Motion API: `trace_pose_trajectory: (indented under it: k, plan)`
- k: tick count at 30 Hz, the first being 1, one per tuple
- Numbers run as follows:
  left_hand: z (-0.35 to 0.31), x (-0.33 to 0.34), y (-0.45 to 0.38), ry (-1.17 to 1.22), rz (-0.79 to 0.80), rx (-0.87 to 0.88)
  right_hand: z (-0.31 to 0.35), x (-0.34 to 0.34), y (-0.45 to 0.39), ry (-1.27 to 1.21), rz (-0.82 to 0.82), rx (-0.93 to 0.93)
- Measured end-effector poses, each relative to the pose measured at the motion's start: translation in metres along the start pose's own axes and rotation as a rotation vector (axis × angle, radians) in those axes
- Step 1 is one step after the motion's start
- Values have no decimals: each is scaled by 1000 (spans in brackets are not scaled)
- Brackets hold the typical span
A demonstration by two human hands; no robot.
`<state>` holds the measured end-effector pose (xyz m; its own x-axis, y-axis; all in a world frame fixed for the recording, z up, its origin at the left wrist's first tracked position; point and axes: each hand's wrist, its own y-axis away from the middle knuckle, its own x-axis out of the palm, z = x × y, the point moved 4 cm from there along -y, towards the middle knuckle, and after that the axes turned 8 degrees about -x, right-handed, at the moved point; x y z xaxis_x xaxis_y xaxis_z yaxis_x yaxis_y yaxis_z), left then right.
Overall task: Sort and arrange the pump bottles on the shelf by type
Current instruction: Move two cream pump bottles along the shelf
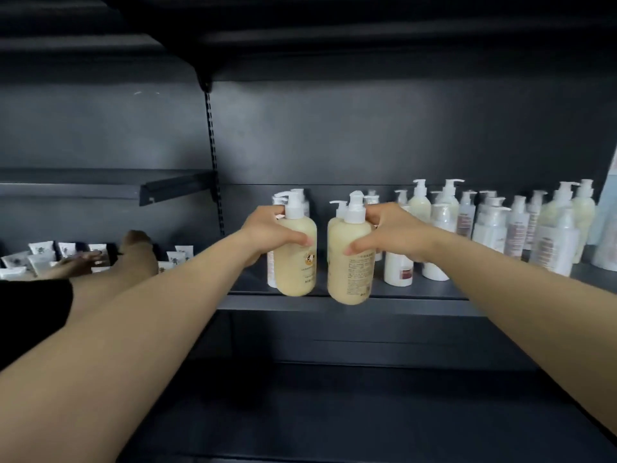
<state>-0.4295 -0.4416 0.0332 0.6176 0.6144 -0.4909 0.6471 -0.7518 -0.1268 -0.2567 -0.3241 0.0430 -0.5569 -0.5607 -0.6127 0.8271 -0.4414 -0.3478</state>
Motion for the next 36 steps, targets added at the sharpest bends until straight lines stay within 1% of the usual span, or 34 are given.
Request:
trace_pose_trajectory:
  k: [5,9,12,16,21,27,36]
  plan:
    - [19,-51,-21,-2,-9,-8,15,43,-49,-13,40,-23]
    - [47,-89,-43,16,-60,-33,30,80,-84,-28,45,-26]
    - [71,-111,-63,23,-103,-53,36,109,-107,-55,22,-16]
    - [103,-132,-94,32,-134,-76,35,144,-137,-94,-27,48]
    - [133,-146,-136,36,-137,-95,32,177,-174,-85,-76,106]
    - [156,-151,-191,28,-136,-97,18,192,-231,-115,-157,155]
    - [179,-146,-279,34,-136,-105,-45,206,-319,-83,-290,304]
